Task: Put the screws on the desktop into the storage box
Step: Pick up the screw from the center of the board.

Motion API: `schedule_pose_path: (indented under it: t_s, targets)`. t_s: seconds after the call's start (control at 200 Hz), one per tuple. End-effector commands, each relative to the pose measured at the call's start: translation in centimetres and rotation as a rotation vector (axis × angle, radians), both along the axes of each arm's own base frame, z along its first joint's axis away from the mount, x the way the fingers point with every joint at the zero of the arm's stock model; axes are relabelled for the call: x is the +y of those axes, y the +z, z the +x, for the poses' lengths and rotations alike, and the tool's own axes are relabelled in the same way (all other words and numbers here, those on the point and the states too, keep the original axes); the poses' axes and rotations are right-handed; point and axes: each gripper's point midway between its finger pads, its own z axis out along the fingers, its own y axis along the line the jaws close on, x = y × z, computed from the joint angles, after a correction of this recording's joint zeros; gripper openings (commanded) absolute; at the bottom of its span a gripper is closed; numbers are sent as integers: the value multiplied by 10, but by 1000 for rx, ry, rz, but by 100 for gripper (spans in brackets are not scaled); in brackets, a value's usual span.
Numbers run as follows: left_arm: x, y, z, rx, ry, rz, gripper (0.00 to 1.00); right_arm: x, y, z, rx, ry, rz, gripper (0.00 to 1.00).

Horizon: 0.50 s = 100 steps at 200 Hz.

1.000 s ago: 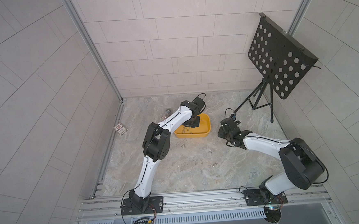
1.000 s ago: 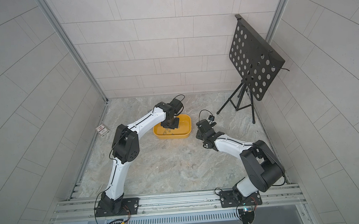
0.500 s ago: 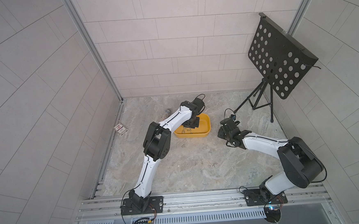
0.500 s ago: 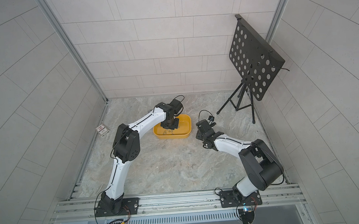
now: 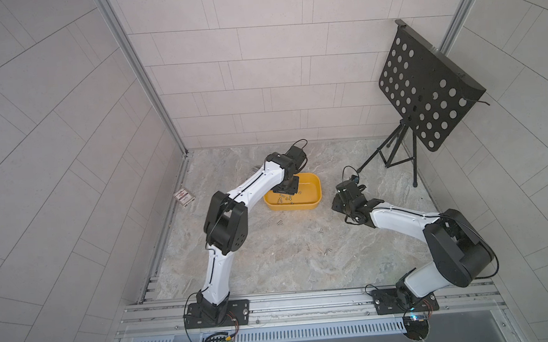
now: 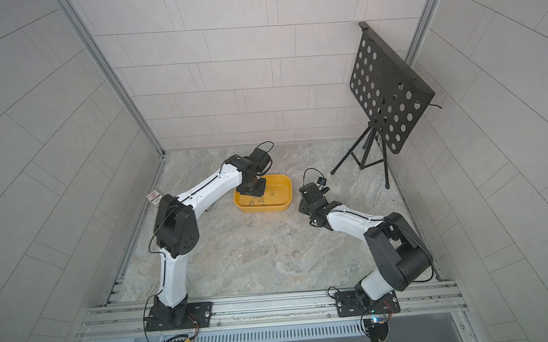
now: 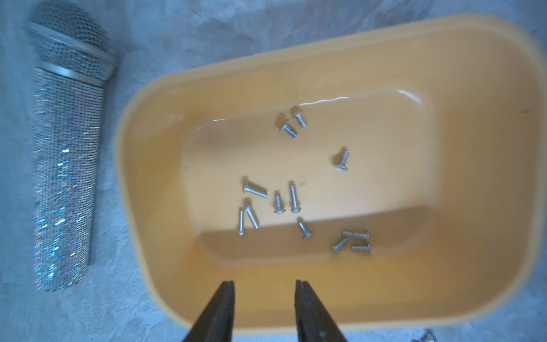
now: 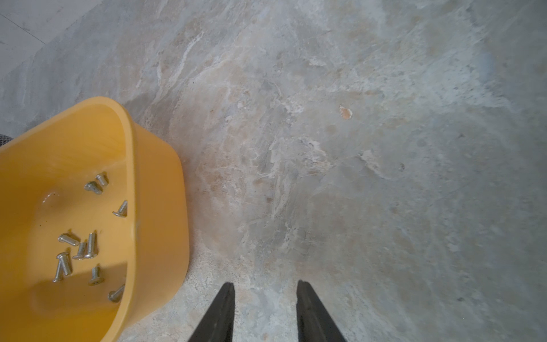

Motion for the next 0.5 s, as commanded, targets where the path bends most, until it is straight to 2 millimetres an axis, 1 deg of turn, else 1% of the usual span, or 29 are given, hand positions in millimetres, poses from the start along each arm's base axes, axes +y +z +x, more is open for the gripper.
schedule_pose_path:
  t_s: [0.0, 0.065, 0.145, 0.215, 0.3, 0.405, 0.495]
  targets:
    - [37, 41, -16, -71, 48, 7, 46, 15, 12, -5, 8, 42, 87, 40]
    - [57, 49, -28, -83, 65, 16, 48, 27, 15, -16, 41, 76, 104, 41]
    - [84, 53, -39, -92, 91, 34, 50, 35, 17, -41, 89, 90, 69, 43]
    - [106, 50, -47, -84, 115, 46, 51, 37, 15, -64, 133, 83, 46, 44]
    - [128, 41, -53, -63, 144, 52, 50, 35, 16, -87, 179, 75, 17, 45]
    - [143, 29, -58, -48, 169, 46, 51, 32, 15, -108, 228, 83, -19, 45]
    - [145, 25, -60, -40, 174, 31, 51, 29, 14, -122, 270, 96, -48, 45]
